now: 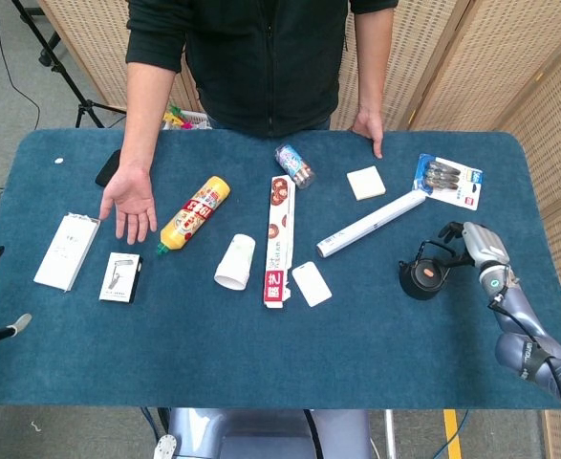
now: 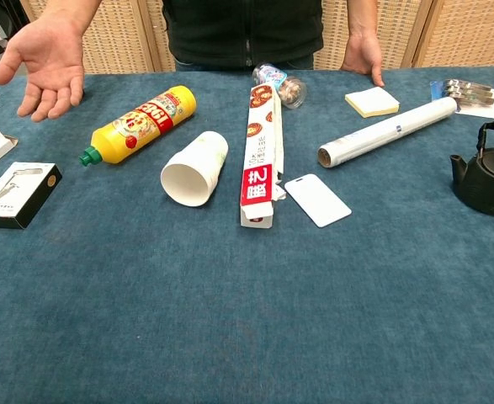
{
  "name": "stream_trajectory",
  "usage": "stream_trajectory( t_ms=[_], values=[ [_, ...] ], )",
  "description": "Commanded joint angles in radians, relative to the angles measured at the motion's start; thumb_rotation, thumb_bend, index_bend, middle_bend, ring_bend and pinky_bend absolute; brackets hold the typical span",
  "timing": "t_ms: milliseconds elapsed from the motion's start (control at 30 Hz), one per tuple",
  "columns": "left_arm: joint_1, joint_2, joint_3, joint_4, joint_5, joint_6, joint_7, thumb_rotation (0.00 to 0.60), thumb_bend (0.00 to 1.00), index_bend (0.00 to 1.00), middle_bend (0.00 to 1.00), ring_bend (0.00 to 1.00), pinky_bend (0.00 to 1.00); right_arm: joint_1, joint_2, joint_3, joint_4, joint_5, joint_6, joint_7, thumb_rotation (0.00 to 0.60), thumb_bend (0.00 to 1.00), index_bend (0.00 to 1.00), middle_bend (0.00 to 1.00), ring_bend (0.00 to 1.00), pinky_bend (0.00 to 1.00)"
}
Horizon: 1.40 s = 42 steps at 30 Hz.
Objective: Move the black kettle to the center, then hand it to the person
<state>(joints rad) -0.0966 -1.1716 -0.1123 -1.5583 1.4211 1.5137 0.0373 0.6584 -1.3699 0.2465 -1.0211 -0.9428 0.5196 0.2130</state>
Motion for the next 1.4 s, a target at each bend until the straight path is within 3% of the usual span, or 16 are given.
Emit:
stream_trajectory(
  t_ms=[33, 133, 233, 500, 867, 1133, 1300, 1400],
  values=[
    [-0.002, 0.001, -0.002, -0.002, -0.007, -0.007, 0.001, 0.6, 0.0, 0.01, 0.0, 0.0, 0.11, 0.001, -0.033, 0.001, 0.027, -0.017, 0.042, -0.007, 0.6, 0.46, 0.52, 0.58, 0.46, 0.16],
    [-0.003, 0.001, -0.002, -0.003, -0.008, -0.007, 0.003, 0.6, 0.0, 0.01, 0.0, 0.0, 0.11, -0.009, -0.041, 0.006, 0.022, -0.047, 0.071, 0.015, 0.6, 0.62, 0.63, 0.67, 0.54, 0.21],
    [-0.002, 0.003, -0.001, -0.005, -0.007, -0.007, -0.002, 0.6, 0.0, 0.01, 0.0, 0.0, 0.11, -0.021, -0.032, 0.008, 0.0, -0.082, 0.087, 0.051, 0.6, 0.67, 0.65, 0.69, 0.55, 0.22],
    [0.002, 0.016, 0.005, -0.008, 0.009, -0.001, -0.03, 0.6, 0.0, 0.01, 0.0, 0.0, 0.11, -0.084, 0.066, 0.008, -0.2, -0.283, 0.248, 0.189, 0.6, 0.67, 0.65, 0.69, 0.55, 0.24],
    [0.008, 0.029, 0.009, -0.01, 0.02, 0.007, -0.063, 0.6, 0.0, 0.01, 0.0, 0.0, 0.11, -0.073, 0.136, 0.022, -0.417, -0.434, 0.383, 0.217, 0.6, 0.67, 0.66, 0.69, 0.55, 0.26],
    [0.01, 0.04, 0.012, -0.011, 0.024, 0.006, -0.088, 0.6, 0.0, 0.01, 0.0, 0.0, 0.11, 0.01, 0.125, 0.068, -0.581, -0.383, 0.353, 0.094, 0.6, 0.67, 0.66, 0.69, 0.55, 0.26],
    [0.01, 0.048, 0.011, -0.01, 0.023, 0.003, -0.109, 0.6, 0.0, 0.01, 0.0, 0.0, 0.11, 0.089, 0.072, 0.104, -0.65, -0.263, 0.329, -0.07, 0.6, 0.67, 0.66, 0.69, 0.55, 0.26],
    [0.011, 0.055, 0.013, -0.01, 0.027, 0.0, -0.127, 0.6, 0.0, 0.01, 0.0, 0.0, 0.11, 0.168, -0.012, 0.123, -0.681, -0.17, 0.325, -0.195, 0.6, 0.67, 0.66, 0.69, 0.55, 0.26]
  ],
)
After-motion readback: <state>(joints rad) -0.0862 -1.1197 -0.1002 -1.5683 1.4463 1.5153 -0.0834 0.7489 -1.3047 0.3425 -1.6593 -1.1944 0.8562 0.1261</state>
